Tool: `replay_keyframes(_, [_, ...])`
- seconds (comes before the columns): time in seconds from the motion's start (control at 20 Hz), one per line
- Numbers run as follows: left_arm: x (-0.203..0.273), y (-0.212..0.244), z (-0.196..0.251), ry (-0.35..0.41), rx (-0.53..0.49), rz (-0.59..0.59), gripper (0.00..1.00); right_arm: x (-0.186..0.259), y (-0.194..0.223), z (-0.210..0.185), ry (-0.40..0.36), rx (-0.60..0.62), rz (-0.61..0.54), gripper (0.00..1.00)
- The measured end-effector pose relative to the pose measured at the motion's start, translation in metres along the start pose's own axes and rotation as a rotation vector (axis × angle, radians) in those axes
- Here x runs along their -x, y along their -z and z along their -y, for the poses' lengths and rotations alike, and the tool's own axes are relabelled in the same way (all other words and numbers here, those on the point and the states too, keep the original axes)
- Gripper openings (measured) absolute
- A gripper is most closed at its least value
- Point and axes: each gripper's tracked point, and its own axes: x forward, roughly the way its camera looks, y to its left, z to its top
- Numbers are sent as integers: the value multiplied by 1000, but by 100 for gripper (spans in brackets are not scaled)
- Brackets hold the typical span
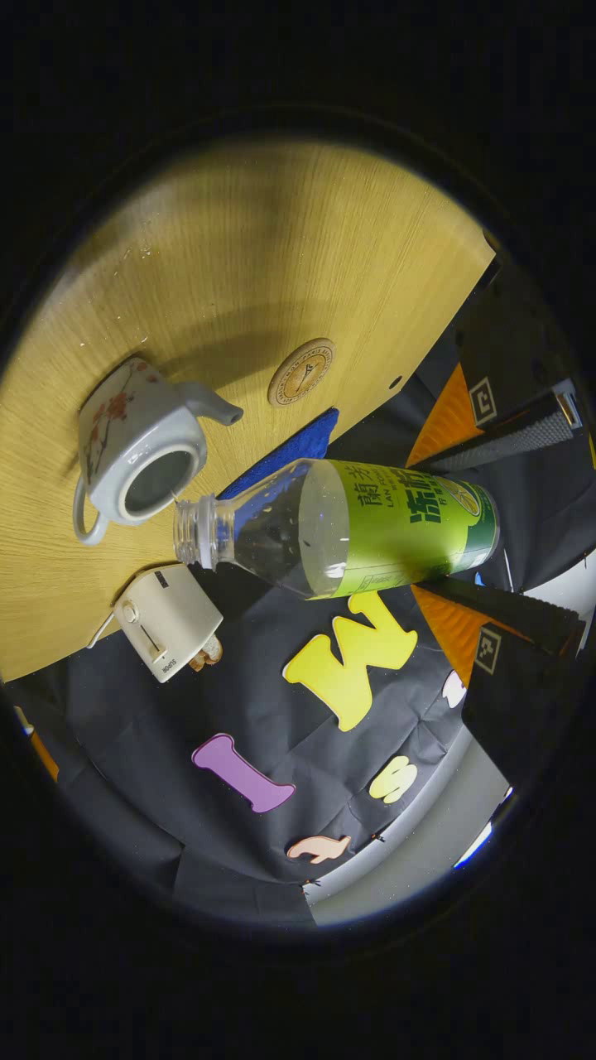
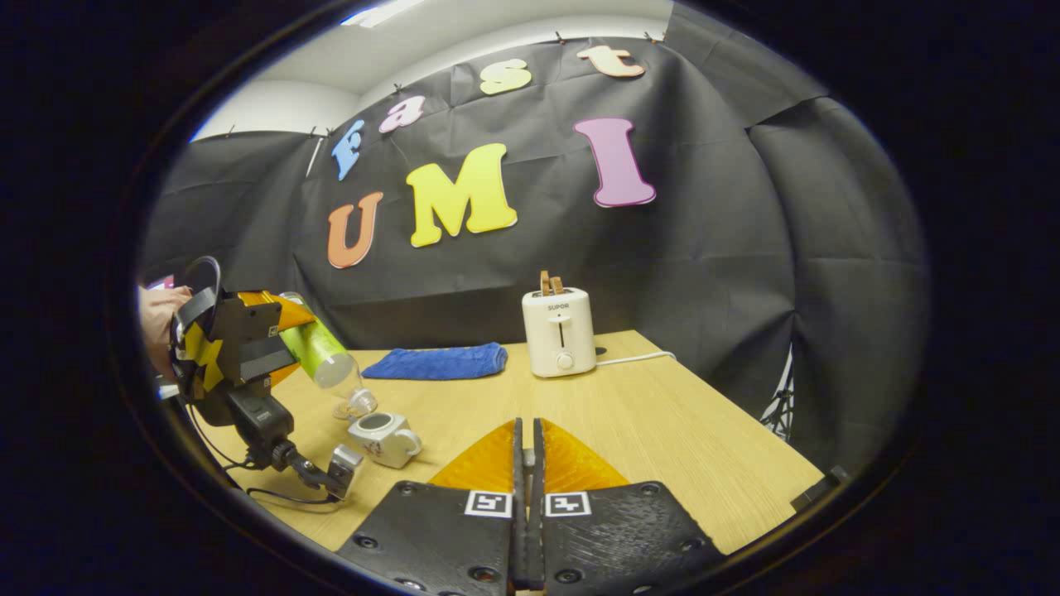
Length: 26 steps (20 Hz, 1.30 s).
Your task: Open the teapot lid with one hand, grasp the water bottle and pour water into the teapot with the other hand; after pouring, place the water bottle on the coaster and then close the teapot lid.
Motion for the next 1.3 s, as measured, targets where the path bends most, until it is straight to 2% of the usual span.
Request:
replay_keyframes(0.25, [-1,5,8,29,145,9,72,3,-10,-2,5,-3,15,0])
replay_keyframes(0.35, [-3,5,16,49,249,26,73,5,-15,-4,7,2,22,0])
replay_keyframes(0.45, [0,1,32,101,379,46,72,7,-20,-6,3,-4,26,0])
replay_keyframes(0.7, [22,-14,69,262,854,72,73,8,-31,-12,6,-16,42,0])
replay_keyframes(0.75, [25,-17,71,280,935,76,69,9,-34,-14,5,-22,46,0])
replay_keyframes(0.85, [28,-12,74,309,1152,76,73,10,-40,-14,11,-19,56,0])
replay_keyframes(0.95, [33,-13,80,325,1393,77,73,11,-45,-14,11,-13,65,0])
replay_keyframes(1.05, [31,-6,75,316,1572,74,73,10,-51,-15,14,-2,75,0])
replay_keyframes(1.2, [26,11,78,289,1776,42,74,6,-51,-25,2,14,70,0])
replay_keyframes(1.3, [15,12,72,299,1908,62,73,5,-51,-28,0,13,70,0])
